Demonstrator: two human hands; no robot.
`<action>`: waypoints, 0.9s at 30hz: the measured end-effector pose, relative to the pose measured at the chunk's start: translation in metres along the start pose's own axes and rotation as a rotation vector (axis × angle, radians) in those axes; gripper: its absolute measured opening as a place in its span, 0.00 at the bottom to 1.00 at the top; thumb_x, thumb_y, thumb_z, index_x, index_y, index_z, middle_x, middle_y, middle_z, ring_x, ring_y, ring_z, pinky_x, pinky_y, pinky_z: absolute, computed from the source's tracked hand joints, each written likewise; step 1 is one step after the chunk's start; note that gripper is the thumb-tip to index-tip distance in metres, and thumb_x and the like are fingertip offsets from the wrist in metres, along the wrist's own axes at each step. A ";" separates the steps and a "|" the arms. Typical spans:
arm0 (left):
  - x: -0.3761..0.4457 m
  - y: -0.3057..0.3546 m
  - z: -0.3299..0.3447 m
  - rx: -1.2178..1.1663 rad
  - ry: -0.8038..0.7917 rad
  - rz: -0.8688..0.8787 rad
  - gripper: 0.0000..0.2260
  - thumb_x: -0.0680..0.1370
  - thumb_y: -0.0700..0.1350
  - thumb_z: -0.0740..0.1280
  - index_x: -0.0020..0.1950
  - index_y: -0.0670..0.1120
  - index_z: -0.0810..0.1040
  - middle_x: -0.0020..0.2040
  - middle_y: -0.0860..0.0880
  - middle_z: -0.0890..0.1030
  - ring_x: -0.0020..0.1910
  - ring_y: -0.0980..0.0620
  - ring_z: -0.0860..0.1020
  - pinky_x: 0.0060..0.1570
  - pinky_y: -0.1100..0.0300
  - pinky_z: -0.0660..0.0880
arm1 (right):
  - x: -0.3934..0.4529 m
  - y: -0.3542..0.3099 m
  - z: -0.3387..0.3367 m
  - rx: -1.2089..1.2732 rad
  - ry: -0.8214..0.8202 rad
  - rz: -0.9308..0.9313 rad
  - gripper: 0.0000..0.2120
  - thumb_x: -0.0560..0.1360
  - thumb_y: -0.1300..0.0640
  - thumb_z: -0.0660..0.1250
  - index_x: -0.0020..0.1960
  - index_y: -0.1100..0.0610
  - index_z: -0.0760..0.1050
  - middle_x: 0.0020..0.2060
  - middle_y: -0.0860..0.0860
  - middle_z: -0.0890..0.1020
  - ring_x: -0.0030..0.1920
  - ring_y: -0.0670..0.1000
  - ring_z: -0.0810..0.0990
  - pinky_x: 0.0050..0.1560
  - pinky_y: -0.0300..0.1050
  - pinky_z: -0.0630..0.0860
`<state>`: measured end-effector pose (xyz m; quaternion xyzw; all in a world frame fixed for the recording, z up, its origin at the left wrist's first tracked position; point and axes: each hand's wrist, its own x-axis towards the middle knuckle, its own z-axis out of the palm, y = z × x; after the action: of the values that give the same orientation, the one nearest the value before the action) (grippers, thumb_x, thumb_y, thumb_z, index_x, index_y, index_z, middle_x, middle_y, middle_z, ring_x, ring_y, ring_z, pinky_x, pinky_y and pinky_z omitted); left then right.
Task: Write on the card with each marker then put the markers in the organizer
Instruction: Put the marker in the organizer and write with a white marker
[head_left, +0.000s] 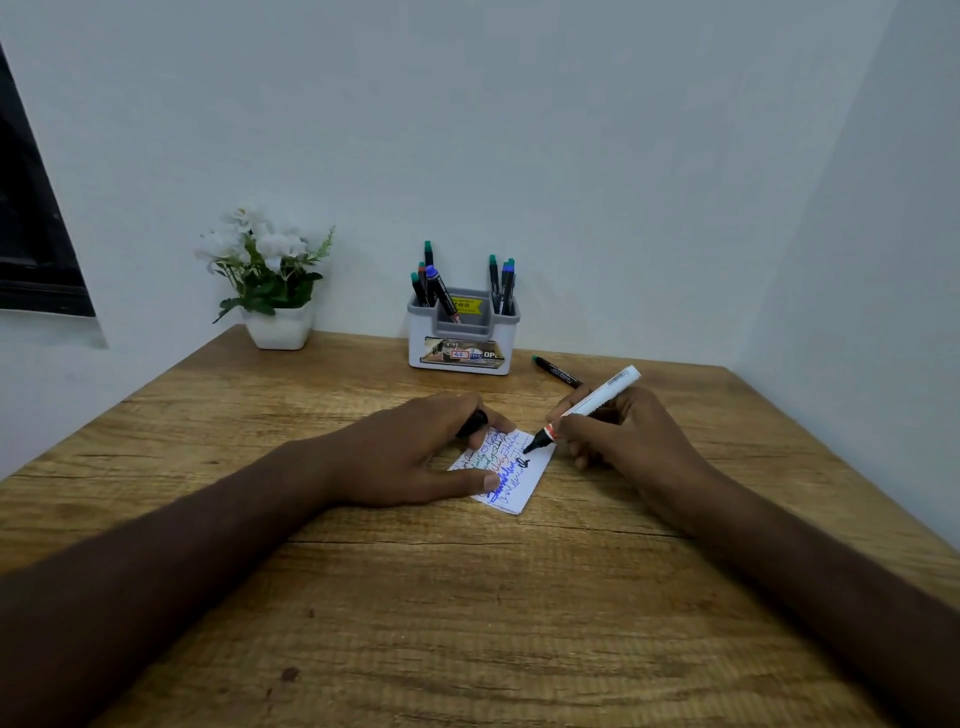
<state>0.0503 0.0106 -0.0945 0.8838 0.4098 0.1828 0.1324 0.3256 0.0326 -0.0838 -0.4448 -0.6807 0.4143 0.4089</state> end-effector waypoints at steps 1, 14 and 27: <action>0.000 0.000 0.000 0.001 0.000 0.010 0.18 0.79 0.71 0.65 0.59 0.59 0.70 0.69 0.62 0.77 0.62 0.57 0.77 0.57 0.47 0.78 | 0.000 0.000 0.000 -0.023 -0.009 -0.003 0.02 0.76 0.61 0.75 0.45 0.57 0.87 0.41 0.61 0.87 0.36 0.52 0.81 0.38 0.45 0.79; 0.001 0.006 -0.001 -0.017 -0.009 0.013 0.14 0.80 0.70 0.64 0.62 0.79 0.62 0.68 0.60 0.77 0.64 0.58 0.76 0.60 0.48 0.78 | 0.004 0.001 -0.003 -0.042 -0.002 0.026 0.04 0.78 0.61 0.73 0.47 0.62 0.85 0.37 0.60 0.85 0.34 0.51 0.80 0.36 0.42 0.77; 0.000 0.005 -0.001 -0.039 -0.008 -0.003 0.15 0.80 0.69 0.65 0.64 0.74 0.66 0.65 0.60 0.78 0.62 0.58 0.76 0.59 0.48 0.78 | 0.006 0.003 -0.004 -0.010 0.033 0.069 0.05 0.78 0.60 0.74 0.49 0.63 0.85 0.35 0.57 0.85 0.33 0.51 0.81 0.36 0.42 0.78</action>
<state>0.0534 0.0075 -0.0914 0.8812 0.4069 0.1872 0.1515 0.3289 0.0397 -0.0840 -0.4768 -0.6601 0.4175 0.4033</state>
